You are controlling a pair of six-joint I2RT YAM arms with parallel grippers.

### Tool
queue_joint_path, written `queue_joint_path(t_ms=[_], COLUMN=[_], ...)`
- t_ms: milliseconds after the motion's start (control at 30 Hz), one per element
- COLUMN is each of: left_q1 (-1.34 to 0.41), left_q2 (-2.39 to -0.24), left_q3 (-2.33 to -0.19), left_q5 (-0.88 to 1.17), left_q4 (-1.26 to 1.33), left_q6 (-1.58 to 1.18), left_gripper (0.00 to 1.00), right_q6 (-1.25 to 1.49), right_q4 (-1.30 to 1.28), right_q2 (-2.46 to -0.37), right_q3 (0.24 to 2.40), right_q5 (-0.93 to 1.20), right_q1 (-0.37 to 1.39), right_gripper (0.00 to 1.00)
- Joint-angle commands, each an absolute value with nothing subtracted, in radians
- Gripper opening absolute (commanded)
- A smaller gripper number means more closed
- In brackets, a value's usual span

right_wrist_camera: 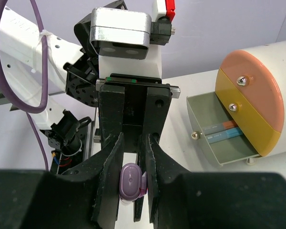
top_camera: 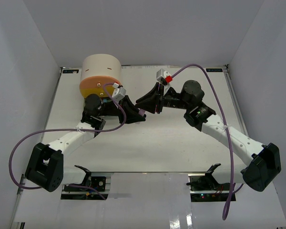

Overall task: Sort the stationery into containers
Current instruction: Close the pen cap on the pen.

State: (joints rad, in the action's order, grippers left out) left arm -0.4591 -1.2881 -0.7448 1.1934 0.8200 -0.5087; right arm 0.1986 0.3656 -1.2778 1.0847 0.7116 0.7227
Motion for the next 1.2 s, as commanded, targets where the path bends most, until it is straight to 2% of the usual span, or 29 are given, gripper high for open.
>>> queue_joint_path(t_ms=[0, 867, 1167], left_q1=[-0.460, -0.462, -0.462], left_q2=[-1.261, -1.266, -1.281], left_q3=[-0.844, -0.996, -1.020], left_q5=[1.172, 1.146, 1.152], left_q4=[0.864, 0.770, 0.822], left_q6=[-0.465, -0.288, -0.328], left_gripper=[0.00, 0.00, 0.00], right_q6=[0.172, 0.149, 0.140], right_q4=[0.230, 0.144, 0.130], right_q2=[-1.305, -1.344, -1.344], right_q3=[1.039, 0.986, 0.977], right_q5=[0.764, 0.816, 0.818], right_q1=[0.730, 0.741, 0.741], right_gripper=[0.08, 0.08, 0.08])
